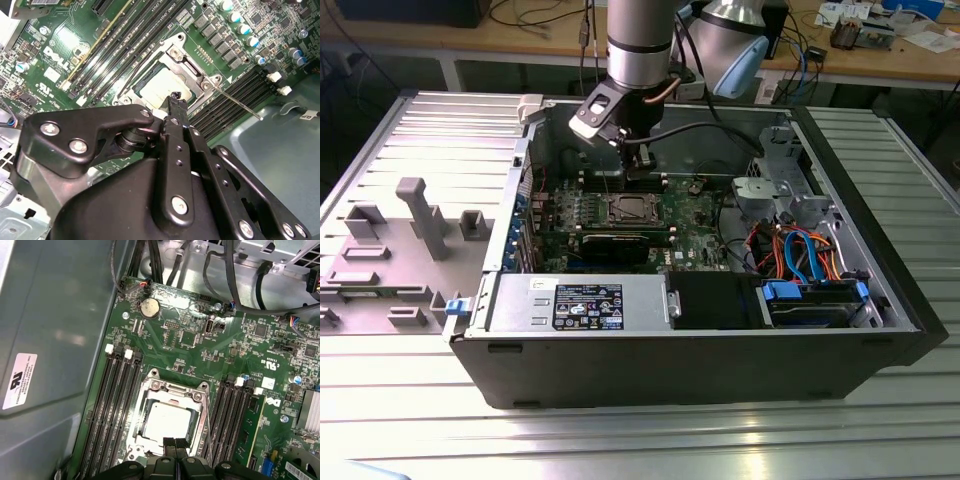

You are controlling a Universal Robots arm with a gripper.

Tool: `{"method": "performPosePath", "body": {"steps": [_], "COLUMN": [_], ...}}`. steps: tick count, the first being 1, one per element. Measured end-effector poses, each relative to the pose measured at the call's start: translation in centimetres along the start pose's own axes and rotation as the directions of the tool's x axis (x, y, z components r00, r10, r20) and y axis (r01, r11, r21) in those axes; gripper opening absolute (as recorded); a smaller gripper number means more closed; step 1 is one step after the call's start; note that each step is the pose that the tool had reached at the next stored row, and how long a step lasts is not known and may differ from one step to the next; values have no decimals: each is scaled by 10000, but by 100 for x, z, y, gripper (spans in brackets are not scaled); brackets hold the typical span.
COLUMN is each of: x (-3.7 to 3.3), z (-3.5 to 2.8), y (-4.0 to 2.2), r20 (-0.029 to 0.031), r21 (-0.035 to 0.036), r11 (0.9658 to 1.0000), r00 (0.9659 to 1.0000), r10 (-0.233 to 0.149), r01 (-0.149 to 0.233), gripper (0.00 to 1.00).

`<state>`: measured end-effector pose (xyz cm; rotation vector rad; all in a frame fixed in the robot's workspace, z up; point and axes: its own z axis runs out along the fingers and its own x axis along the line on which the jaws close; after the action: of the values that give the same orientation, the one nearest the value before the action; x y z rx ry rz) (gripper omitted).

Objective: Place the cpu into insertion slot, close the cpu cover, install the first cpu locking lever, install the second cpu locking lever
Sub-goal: 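Install the first cpu locking lever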

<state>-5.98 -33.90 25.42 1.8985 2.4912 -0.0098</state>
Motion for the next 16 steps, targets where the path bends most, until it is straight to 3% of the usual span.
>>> {"method": "performPosePath", "body": {"steps": [16], "x": [0], "z": [0], "y": [0], "r20": [0], "r21": [-4], "r11": [9994], "r00": [9994], "r10": [-351], "r01": [351], "gripper": [11]}}
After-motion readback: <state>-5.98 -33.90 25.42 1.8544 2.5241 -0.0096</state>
